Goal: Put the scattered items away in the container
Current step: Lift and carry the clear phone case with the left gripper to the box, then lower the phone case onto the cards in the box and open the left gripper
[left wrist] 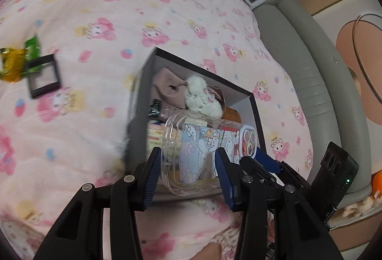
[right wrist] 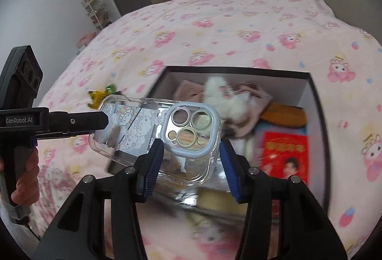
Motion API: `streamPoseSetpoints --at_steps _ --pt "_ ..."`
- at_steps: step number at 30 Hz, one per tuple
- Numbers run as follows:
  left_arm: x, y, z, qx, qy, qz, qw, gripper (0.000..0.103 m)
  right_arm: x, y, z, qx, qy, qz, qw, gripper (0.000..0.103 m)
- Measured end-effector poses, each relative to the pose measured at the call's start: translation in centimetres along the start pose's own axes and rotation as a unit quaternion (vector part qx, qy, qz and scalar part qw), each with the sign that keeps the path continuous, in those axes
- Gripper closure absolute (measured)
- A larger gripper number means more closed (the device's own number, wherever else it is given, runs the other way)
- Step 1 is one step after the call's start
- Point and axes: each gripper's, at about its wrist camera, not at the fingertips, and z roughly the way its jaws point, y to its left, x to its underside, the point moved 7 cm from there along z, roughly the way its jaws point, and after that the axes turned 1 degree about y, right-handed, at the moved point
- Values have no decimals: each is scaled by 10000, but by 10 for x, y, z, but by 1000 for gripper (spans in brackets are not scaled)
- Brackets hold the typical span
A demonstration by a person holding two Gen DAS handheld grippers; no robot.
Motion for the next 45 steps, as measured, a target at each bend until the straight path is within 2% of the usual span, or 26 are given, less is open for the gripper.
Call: streamPoseSetpoints --at_steps 5,9,15,22,24,27,29,31,36,41,43,45 --pt "-1 -8 54 -279 429 31 9987 63 13 -50 26 67 319 343 9989 52" --pt "6 -5 77 -641 671 127 9956 63 26 -68 43 28 657 719 9952 52" --pt "12 -9 88 -1394 749 531 9860 63 32 -67 52 29 854 763 9934 51" --pt "12 -9 83 -1710 826 773 9788 63 31 -67 49 11 809 836 9932 51" --pt "13 -11 81 -1611 908 788 9796 63 31 -65 48 74 790 773 9939 51" --pt "11 -15 70 -1580 776 867 9806 63 26 -67 44 160 636 749 9950 51" --pt "12 -20 65 -1429 709 896 9831 63 22 -75 39 412 484 791 9948 51" --pt "11 -24 66 -1244 701 868 9859 63 22 -79 44 519 564 806 9938 51" --pt "15 -28 68 -1143 663 789 9881 63 29 -69 65 203 1010 770 9917 51" --pt "18 -29 75 -1096 679 737 9889 63 31 -53 62 -439 1025 826 9903 52" --pt "20 -28 79 -961 718 698 9903 63 27 -60 51 -178 768 854 9932 52" --pt "24 -30 85 -805 803 653 9914 63 21 -72 40 350 478 821 9949 52"
